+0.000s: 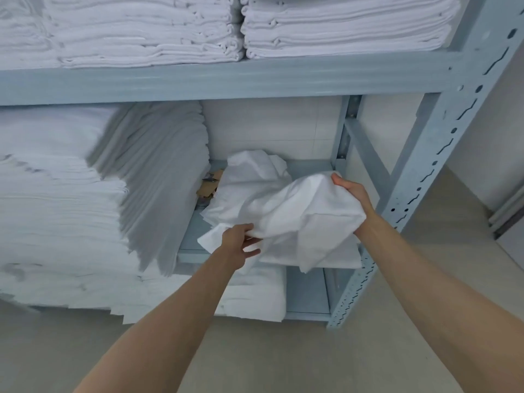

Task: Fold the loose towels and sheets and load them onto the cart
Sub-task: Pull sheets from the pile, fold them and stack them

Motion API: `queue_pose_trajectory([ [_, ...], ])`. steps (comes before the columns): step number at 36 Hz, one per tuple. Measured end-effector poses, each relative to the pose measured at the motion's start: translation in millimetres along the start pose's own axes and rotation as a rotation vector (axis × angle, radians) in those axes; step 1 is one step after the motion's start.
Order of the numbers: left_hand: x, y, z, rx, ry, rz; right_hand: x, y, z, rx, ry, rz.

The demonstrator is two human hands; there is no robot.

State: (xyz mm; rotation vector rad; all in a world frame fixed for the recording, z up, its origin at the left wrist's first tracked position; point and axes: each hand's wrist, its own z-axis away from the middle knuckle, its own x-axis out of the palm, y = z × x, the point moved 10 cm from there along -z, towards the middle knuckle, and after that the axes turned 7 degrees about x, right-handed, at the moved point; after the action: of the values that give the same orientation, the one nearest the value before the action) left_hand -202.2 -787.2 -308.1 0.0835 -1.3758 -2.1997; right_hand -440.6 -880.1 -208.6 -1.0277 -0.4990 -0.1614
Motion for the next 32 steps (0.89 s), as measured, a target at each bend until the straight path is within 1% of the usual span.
queue_pose_trajectory([
  [2, -8, -10, 4, -0.032, 0.017, -0.037, 1, 5, 3, -0.001, 0.024, 0.007],
  [5, -32, -14, 9, -0.029, 0.168, -0.046, 15, 13, 12, 0.018, 0.008, -0.010],
  [8, -60, -2, 12, 0.064, 0.324, -0.003, 35, 11, 24, -0.020, 0.012, 0.015],
  [10, -76, 15, 14, 0.184, 0.368, 0.029, 56, 9, 36, -0.055, -0.012, 0.024],
  [12, -84, 36, 18, 0.322, 0.341, 0.022, 80, 6, 51, -0.095, -0.043, 0.015],
  [16, -97, 76, 40, 0.544, 0.269, -0.046, 142, -1, 94, -0.198, -0.114, -0.020],
  [19, -109, 98, 65, 0.725, 0.269, -0.139, 193, -2, 128, -0.292, -0.204, -0.017],
  [20, -113, 103, 74, 0.771, 0.256, -0.172, 207, -1, 139, -0.320, -0.203, 0.007],
  [21, -115, 106, 83, 0.810, 0.236, -0.208, 220, 0, 148, -0.334, -0.191, 0.028],
  [23, -122, 110, 95, 0.879, 0.204, -0.303, 234, 4, 164, -0.343, -0.112, 0.040],
  [25, -128, 116, 104, 0.945, 0.195, -0.430, 237, 11, 174, -0.361, -0.027, 0.123],
  [27, -132, 121, 112, 0.994, 0.165, -0.466, 232, 25, 185, -0.360, 0.022, 0.182],
  [30, -121, 123, 124, 1.008, -0.040, -0.400, 222, 38, 189, -0.349, 0.091, 0.286],
  [32, -119, 119, 130, 0.999, -0.105, -0.439, 208, 38, 174, -0.297, 0.186, 0.369],
])
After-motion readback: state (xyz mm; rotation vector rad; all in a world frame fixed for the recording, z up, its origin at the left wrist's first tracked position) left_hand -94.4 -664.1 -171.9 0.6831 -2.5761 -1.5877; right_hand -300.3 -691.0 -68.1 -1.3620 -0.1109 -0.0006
